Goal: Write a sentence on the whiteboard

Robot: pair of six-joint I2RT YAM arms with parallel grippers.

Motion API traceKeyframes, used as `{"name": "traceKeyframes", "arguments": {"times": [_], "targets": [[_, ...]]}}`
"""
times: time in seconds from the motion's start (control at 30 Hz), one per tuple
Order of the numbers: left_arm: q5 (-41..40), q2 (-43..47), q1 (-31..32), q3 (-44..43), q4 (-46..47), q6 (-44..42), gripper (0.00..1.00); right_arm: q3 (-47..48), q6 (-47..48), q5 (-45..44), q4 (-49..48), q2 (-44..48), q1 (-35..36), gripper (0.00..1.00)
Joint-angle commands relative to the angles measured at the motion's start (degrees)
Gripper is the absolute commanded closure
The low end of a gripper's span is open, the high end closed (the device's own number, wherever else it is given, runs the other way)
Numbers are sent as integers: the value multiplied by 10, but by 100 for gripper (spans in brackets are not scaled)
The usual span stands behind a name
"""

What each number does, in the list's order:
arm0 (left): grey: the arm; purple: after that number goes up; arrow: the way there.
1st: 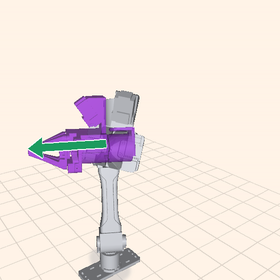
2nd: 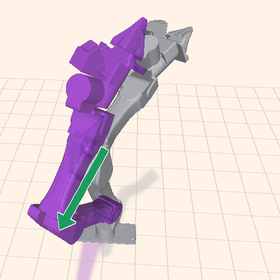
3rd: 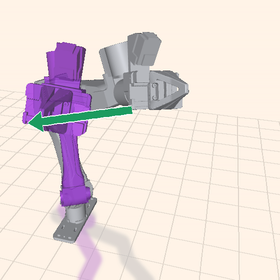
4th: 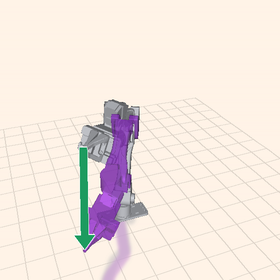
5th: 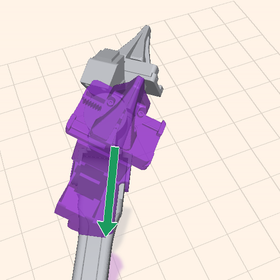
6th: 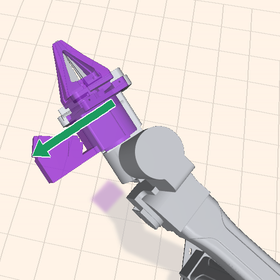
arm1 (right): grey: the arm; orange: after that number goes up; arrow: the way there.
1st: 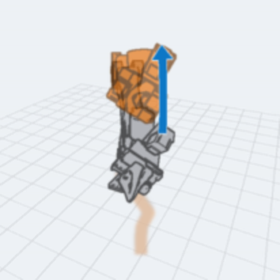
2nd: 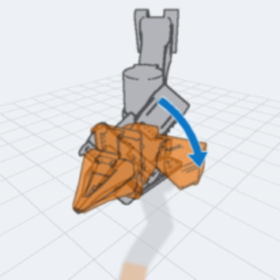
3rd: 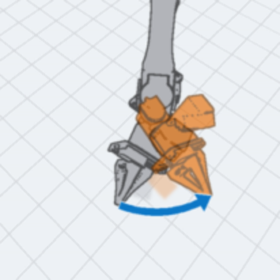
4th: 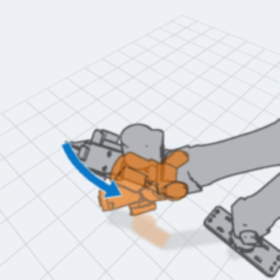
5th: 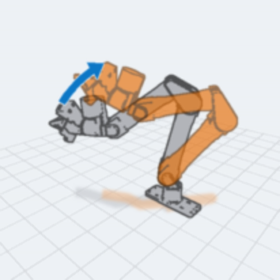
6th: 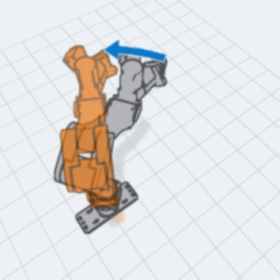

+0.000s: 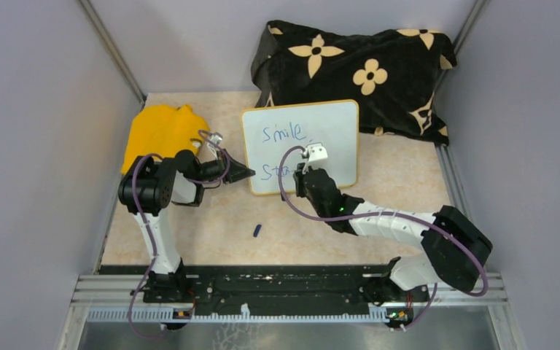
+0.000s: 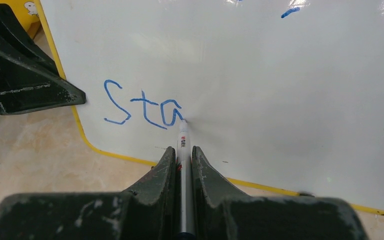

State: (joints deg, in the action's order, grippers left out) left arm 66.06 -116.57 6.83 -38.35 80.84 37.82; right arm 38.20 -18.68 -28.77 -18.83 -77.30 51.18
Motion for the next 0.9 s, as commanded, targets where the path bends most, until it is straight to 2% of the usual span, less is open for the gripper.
{"name": "traceKeyframes", "arguments": {"times": [0.0,0.27,0.87], "targets": [[1,-8,8,-2,-24,-8,100,-1,-4,-4,-9,28,-9,100],[2,-8,9,-2,-25,-8,100,15,10,-9,-9,55,-10,100],[1,-9,9,-2,-26,-8,100,43,17,-3,-16,17,-10,100]]}}
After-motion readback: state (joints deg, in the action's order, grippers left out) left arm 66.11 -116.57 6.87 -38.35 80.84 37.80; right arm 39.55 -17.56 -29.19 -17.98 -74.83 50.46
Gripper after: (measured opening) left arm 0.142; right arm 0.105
